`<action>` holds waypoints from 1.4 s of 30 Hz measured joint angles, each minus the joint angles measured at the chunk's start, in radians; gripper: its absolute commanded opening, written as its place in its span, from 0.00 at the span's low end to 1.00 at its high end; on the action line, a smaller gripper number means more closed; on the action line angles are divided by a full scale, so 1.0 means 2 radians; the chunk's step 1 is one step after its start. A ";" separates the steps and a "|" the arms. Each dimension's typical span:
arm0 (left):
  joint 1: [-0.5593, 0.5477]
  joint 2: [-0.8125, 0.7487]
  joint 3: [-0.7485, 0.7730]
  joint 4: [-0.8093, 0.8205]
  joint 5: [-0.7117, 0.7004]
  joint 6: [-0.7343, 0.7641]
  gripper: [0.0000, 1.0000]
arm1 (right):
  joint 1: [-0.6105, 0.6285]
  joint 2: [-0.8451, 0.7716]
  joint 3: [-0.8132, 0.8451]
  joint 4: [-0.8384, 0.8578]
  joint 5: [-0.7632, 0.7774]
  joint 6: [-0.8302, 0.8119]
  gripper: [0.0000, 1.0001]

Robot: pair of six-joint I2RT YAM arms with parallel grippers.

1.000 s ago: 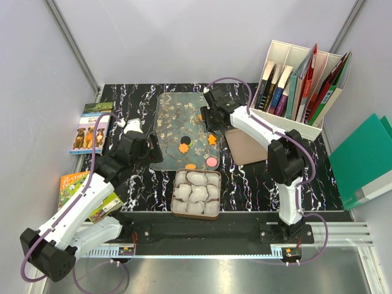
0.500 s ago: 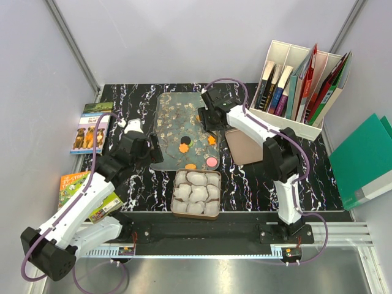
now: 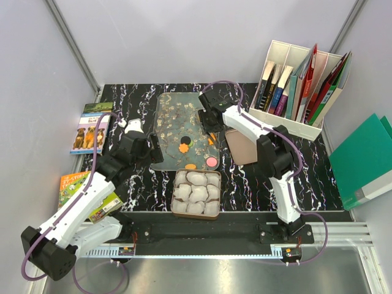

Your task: Pack the cookies

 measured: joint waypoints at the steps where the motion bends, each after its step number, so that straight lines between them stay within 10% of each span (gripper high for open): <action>1: 0.000 0.000 0.000 0.000 0.000 0.000 0.95 | 0.000 0.000 0.000 -0.002 0.000 0.000 0.44; 20: 0.000 0.006 0.000 -0.002 -0.003 0.000 0.95 | 0.018 -0.181 -0.075 -0.008 0.003 0.015 0.30; 32: 0.000 0.010 0.000 -0.003 -0.010 0.000 0.95 | 0.151 -0.462 -0.322 -0.012 0.001 0.073 0.04; 42: 0.000 0.036 0.000 -0.004 -0.009 -0.004 0.95 | 0.249 -0.498 -0.396 -0.020 0.027 0.146 0.00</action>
